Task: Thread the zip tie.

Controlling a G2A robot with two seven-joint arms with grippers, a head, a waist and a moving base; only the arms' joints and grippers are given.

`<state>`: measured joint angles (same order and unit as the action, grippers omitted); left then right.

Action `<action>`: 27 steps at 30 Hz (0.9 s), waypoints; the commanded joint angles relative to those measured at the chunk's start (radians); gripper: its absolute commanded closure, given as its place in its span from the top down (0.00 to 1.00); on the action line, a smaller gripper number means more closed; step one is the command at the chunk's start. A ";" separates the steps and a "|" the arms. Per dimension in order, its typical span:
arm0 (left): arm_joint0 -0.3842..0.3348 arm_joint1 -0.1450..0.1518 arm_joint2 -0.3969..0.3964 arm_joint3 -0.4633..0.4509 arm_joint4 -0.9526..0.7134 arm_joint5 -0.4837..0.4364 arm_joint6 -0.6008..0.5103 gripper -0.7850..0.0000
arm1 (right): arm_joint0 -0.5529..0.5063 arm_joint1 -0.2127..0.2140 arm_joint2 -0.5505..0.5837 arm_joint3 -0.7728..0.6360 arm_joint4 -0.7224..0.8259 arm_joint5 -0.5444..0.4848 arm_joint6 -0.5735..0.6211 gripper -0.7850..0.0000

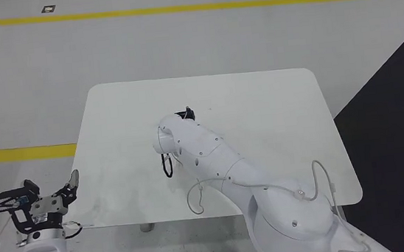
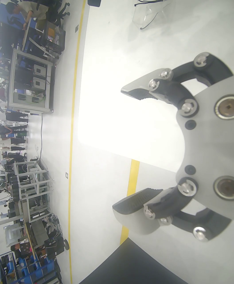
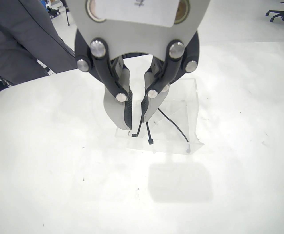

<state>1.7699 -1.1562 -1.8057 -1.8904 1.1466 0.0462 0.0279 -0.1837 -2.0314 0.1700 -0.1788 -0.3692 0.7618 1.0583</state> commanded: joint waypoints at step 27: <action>0.000 0.000 0.000 0.000 0.000 0.000 0.000 1.00 | -0.009 0.010 0.000 -0.027 -0.045 -0.041 0.041 0.00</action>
<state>1.7699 -1.1562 -1.8057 -1.8904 1.1466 0.0462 0.0279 -0.1925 -2.0213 0.1700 -0.1979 -0.4102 0.7225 1.0975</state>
